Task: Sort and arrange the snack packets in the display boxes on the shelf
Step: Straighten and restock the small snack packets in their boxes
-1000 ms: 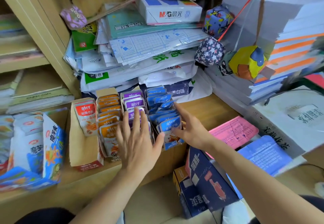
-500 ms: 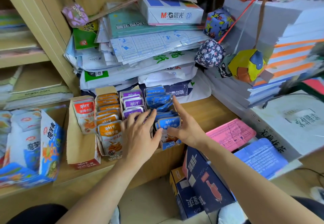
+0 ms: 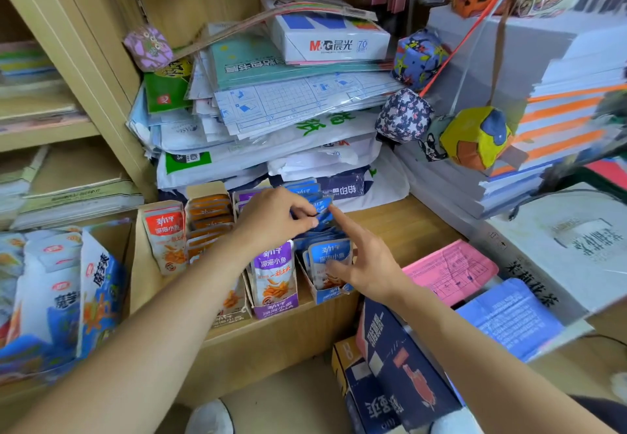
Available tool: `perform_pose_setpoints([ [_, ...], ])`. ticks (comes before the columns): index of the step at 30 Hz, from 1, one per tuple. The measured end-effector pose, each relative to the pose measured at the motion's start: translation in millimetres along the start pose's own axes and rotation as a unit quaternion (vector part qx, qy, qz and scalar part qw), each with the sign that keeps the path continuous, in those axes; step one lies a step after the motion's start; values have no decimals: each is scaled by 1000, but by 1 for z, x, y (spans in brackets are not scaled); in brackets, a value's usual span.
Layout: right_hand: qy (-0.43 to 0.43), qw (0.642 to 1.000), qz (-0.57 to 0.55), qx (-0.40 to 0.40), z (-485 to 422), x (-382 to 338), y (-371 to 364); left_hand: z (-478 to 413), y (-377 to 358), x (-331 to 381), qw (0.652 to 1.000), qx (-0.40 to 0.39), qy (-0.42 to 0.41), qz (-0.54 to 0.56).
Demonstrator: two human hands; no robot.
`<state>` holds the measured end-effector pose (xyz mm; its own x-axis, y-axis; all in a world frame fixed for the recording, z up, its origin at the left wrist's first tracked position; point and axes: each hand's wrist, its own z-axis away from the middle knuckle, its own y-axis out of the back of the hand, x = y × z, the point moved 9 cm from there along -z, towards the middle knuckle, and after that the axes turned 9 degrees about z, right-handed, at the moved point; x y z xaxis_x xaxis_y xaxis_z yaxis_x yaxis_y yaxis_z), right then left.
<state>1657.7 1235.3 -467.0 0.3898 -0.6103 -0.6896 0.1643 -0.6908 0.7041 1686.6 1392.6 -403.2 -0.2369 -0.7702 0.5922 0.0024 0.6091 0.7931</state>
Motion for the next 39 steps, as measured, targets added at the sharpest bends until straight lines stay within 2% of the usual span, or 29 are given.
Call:
perform_pose_setpoints([
  [5, 25, 999, 43, 21, 4, -5, 0, -20, 7, 11, 992, -48, -45, -105],
  [13, 25, 997, 77, 17, 4, -4, 3, -29, -2, 7, 987, -55, -46, -147],
  [16, 20, 997, 79, 15, 4, -5, 5, -22, -4, 1, 992, -81, -36, -94],
  [18, 24, 997, 78, 6, 3, -7, 5, -16, 6, -4, 998, -60, -23, -15],
  [20, 24, 997, 74, -21, 1, -7, 3, -10, 27, -8, 999, 24, -23, 37],
  [22, 16, 995, 79, -53, -4, -6, 0, 0, 45, -15, 993, 112, -10, 28],
  [23, 8, 994, 80, -69, -7, -5, 0, 4, 45, -19, 992, 122, -1, 14],
  [26, -22, 991, 67, -115, -20, 4, -5, 11, 27, -35, 997, 77, 28, -1],
  [30, -18, 989, 53, -137, -29, 6, -13, 11, 20, -45, 991, 119, 33, 54],
  [33, -7, 990, 60, -124, -29, 2, -11, 10, 19, -48, 986, 141, 41, 81],
  [39, -1, 989, 92, -116, -27, -9, -6, 4, 21, -40, 987, 129, 36, 90],
])
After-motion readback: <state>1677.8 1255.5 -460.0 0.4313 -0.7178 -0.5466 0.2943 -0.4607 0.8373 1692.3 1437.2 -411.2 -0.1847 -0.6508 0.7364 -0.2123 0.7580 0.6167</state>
